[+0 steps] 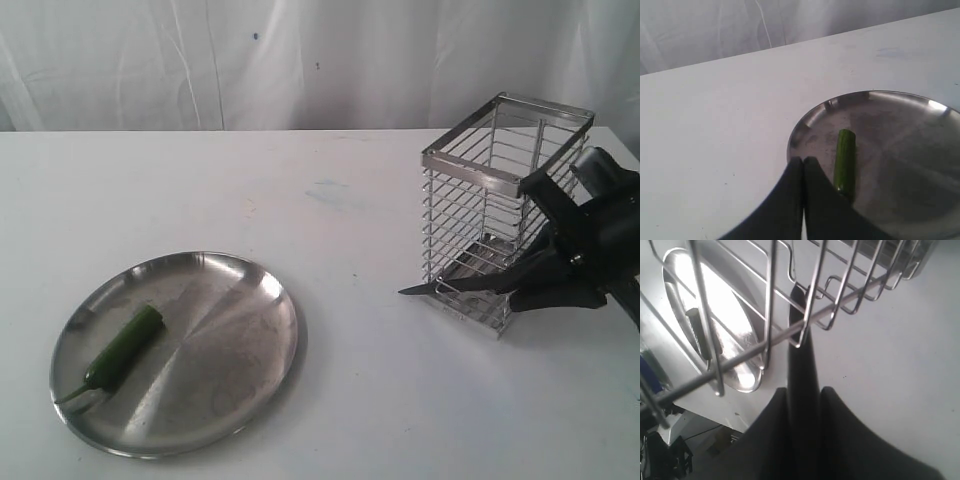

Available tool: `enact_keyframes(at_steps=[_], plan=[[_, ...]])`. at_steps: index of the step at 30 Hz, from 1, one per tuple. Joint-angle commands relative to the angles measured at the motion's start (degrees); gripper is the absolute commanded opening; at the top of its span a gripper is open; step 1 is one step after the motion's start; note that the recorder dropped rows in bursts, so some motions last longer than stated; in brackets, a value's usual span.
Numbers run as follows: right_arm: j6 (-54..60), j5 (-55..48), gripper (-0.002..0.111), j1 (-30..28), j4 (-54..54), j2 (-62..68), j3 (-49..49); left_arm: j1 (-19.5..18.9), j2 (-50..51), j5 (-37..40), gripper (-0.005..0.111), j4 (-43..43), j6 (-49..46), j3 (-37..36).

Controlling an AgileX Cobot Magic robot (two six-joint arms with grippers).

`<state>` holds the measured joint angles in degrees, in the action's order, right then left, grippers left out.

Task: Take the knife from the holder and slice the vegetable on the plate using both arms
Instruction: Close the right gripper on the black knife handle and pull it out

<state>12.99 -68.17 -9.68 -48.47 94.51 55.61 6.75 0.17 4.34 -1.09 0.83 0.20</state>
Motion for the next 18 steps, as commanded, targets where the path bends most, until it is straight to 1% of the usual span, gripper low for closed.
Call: enact_keyframes(at_steps=[1,14,18], plan=[[-0.1,-1.7,0.000,-0.7,-0.8,-0.7,2.2,0.3,-0.2,0.0,0.000,0.1,0.5,-0.2],[-0.1,-1.8,0.000,-0.7,-0.7,-1.6,4.4,0.3,-0.2,0.0,0.000,0.1,0.5,-0.2],[-0.1,-1.8,0.000,-0.7,2.5,-2.1,4.3,0.3,-0.2,0.0,0.000,0.1,0.5,-0.2]])
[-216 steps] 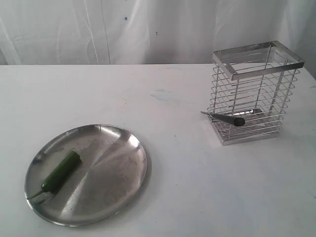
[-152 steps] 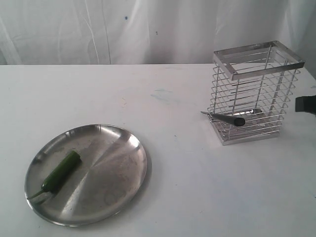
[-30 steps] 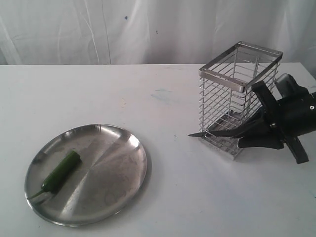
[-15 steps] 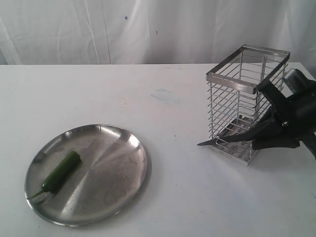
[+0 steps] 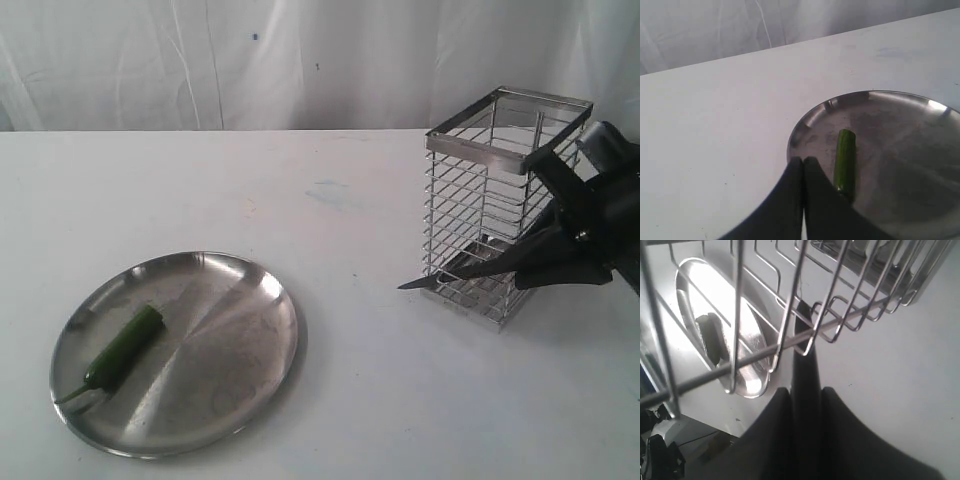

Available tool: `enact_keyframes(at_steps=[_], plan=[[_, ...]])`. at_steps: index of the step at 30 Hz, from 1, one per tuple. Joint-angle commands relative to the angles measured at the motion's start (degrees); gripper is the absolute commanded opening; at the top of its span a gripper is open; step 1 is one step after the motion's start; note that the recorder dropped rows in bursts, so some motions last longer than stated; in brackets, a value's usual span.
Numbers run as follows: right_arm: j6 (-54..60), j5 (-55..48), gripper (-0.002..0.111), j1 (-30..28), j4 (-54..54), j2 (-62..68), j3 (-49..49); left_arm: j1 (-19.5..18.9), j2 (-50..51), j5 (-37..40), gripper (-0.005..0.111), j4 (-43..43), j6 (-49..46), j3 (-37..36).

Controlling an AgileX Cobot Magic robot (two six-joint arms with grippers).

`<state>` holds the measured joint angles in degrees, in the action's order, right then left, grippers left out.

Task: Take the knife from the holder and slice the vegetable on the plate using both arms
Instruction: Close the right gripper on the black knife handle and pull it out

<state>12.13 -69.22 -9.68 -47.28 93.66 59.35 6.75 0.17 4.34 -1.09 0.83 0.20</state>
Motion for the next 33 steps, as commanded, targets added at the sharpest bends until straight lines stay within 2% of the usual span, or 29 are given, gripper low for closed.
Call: enact_keyframes(at_steps=[1,4,7,10,12,13,16,18,25,30,33], plan=[[0.7,-0.7,0.000,-0.7,2.6,-1.4,0.5,0.3,-0.2,0.0,0.000,0.1,0.5,-0.2],[-0.8,-0.7,0.000,-0.7,5.3,-1.4,0.5,0.3,-0.2,0.0,0.000,0.1,0.5,-0.2],[4.7,-0.7,0.000,-0.7,2.0,-2.8,1.3,0.3,-0.2,0.0,0.000,0.1,0.5,-0.2],[-1.9,-0.7,0.000,-0.7,6.2,-3.1,3.1,0.3,-0.2,0.0,0.000,0.1,0.5,-0.2],[3.2,-0.7,0.000,-0.7,6.7,-4.2,4.8,0.3,-0.2,0.0,0.000,0.1,0.5,-0.2],[4.2,-0.7,0.000,-0.8,9.2,-5.2,5.4,0.3,-0.2,0.0,0.000,0.1,0.5,-0.2],[-5.2,-0.7,0.000,-0.7,21.7,-6.7,6.0,0.3,-0.2,0.0,0.000,0.1,0.5,-0.2],[-6.5,-0.7,0.000,-0.7,26.1,-6.8,6.0,0.3,-0.2,0.0,0.000,0.1,0.5,-0.2],[-6.0,-0.5,0.000,-0.7,26.5,-6.8,4.5,0.3,-0.2,0.0,0.000,0.1,0.5,-0.2],[-4.1,4.0,0.000,-0.7,26.5,-6.8,3.0,0.3,-0.2,0.0,0.000,0.1,0.5,-0.2],[0.8,9.8,0.000,-0.7,26.6,-6.8,0.2,0.3,-0.2,0.0,0.000,0.1,0.5,-0.2]])
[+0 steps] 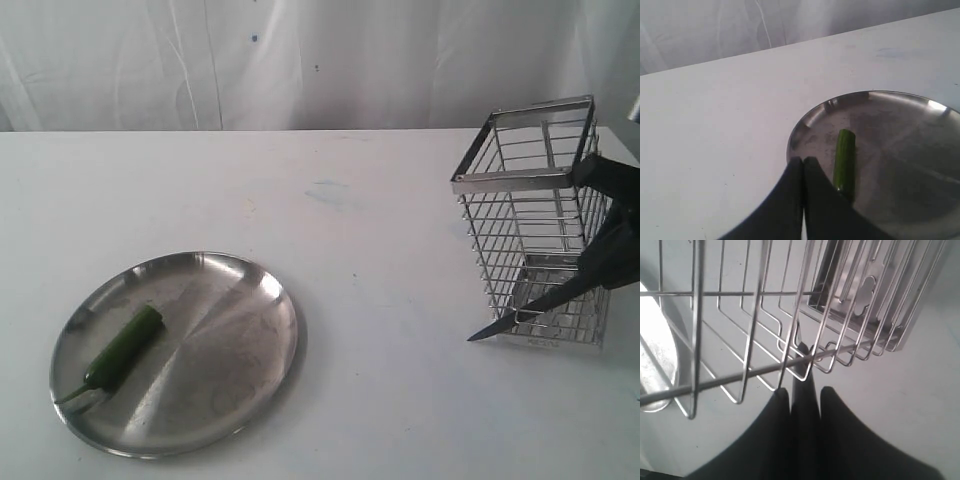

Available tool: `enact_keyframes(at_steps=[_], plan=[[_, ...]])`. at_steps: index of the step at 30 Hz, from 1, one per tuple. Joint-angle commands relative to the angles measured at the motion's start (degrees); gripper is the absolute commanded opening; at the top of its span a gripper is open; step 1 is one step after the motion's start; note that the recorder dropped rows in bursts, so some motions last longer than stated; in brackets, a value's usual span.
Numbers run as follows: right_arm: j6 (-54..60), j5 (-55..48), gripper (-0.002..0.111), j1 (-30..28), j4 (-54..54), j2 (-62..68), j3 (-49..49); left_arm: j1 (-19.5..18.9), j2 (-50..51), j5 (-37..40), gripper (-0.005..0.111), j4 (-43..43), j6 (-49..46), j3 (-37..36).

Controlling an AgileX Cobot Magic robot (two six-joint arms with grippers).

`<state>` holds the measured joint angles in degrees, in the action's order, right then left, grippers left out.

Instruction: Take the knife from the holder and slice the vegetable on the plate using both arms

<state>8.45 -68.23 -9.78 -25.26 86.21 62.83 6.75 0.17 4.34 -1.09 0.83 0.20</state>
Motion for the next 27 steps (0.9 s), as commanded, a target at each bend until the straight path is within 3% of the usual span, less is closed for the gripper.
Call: enact_keyframes(at_steps=[1,4,6,9,24,27], plan=[[4.8,13.2,0.000,-0.6,4.2,0.7,-5.4,0.3,-0.2,0.0,0.000,0.1,0.5,-0.2],[9.3,23.7,0.000,-0.6,-2.9,0.7,-9.7,0.3,-0.2,0.0,0.000,0.1,0.5,-0.2],[19.8,27.1,0.000,-0.6,-14.2,1.1,-11.3,0.3,-0.2,0.0,0.000,0.1,0.5,-0.2],[19.9,30.5,0.000,-0.6,-20.1,3.3,-11.3,0.3,-0.2,0.0,0.000,0.1,0.5,-0.2],[24.5,42.8,0.000,-0.6,-17.2,8.2,-9.4,0.3,-0.2,0.0,0.000,0.1,0.5,-0.2],[24.4,44.2,0.006,-0.6,-15.6,8.2,-9.4,0.3,-0.2,0.0,0.000,0.1,0.5,-0.2]])
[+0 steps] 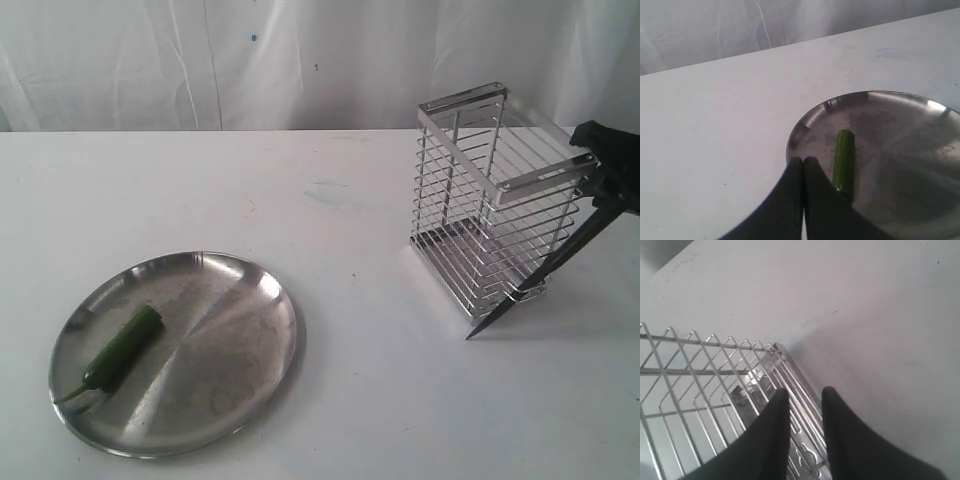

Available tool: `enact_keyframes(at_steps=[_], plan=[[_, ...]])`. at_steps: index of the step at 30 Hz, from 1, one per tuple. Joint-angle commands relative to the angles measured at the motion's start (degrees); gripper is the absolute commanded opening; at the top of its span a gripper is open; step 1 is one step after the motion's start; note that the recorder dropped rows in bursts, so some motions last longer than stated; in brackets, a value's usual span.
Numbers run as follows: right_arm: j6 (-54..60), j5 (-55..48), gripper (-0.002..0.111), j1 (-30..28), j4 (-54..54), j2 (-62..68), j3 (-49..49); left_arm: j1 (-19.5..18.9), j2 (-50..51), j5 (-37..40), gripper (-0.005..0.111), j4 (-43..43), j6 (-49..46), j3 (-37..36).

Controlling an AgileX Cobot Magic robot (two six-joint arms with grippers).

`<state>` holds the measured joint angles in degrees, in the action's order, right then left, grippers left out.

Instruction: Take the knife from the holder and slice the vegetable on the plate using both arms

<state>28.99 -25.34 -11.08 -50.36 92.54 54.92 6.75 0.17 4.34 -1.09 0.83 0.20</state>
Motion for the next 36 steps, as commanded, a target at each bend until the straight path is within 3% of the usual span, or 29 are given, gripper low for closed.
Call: enact_keyframes(at_steps=[1,11,26,32,36], plan=[[3.8,1.6,0.010,0.7,9.5,1.9,-1.5,0.3,-0.2,0.0,0.000,0.1,0.5,-0.2],[-0.8,4.3,0.049,0.7,9.5,1.9,-0.7,0.3,-0.2,0.0,0.000,0.1,0.5,-0.2],[-5.1,11.2,0.050,0.7,9.5,-10.4,-0.7,0.3,-0.2,0.0,0.000,0.1,0.5,-0.2],[-7.5,-1.7,0.050,0.7,13.0,-16.7,-0.9,0.3,-0.2,0.0,0.000,0.1,0.5,-0.2],[-21.6,-5.8,0.050,0.7,25.2,-18.0,-1.5,0.3,-0.2,0.0,0.000,0.1,0.5,-0.2]])
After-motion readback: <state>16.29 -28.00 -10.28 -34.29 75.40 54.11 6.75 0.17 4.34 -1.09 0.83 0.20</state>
